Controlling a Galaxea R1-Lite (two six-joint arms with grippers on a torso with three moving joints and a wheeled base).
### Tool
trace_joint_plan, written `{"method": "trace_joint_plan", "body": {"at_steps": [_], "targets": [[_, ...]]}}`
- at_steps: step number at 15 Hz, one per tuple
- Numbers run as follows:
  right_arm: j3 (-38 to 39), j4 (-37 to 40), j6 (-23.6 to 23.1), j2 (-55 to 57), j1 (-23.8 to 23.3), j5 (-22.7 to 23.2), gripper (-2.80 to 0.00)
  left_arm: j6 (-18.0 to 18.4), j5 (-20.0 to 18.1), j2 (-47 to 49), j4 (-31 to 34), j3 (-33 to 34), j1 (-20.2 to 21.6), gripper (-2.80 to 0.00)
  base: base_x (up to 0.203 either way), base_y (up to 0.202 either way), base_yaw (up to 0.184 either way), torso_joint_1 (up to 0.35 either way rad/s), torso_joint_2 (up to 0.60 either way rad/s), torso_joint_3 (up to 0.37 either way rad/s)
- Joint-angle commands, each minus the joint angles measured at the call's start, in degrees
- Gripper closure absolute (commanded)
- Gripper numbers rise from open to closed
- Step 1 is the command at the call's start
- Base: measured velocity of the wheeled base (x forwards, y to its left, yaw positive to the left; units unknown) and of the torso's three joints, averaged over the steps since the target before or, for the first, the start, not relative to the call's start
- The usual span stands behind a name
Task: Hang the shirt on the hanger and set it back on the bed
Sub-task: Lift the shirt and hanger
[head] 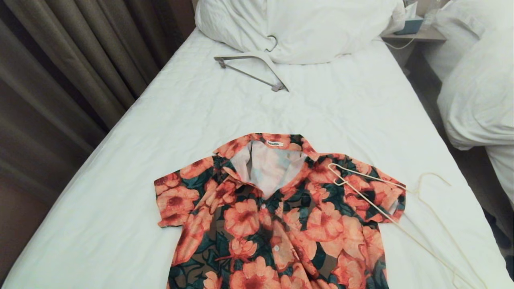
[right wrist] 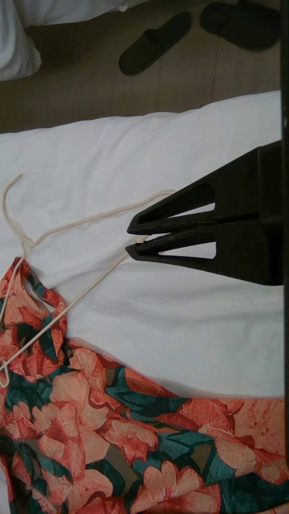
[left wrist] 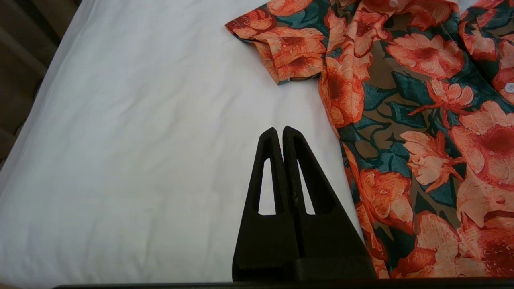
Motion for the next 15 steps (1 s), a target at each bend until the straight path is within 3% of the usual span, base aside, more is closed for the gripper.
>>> {"method": "trace_joint_plan", "body": {"at_steps": [1,6,9,15], "targets": [[0.0,0.0,-0.19,0.09,0.0,0.03,0.0,0.03,-0.02,0.07,0.02,0.0,0.0,0.0,0.0,0.0,0.0,0.0,0.0,0.0],[-3.21,0.87,-2.4,0.85,0.0,1.05,0.0,0.03,-0.02,0.07,0.02,0.0,0.0,0.0,0.0,0.0,0.0,0.0,0.0,0.0],[-9.94,3.02,-1.24,13.14,-0.05,3.98,0.0,0.03,-0.02,0.07,0.02,0.0,0.0,0.0,0.0,0.0,0.0,0.0,0.0,0.0],[-23.99,-0.35,15.99,56.49,-1.27,6.96,0.0,0.03,-0.02,0.07,0.02,0.0,0.0,0.0,0.0,0.0,0.0,0.0,0.0,0.0]]}}
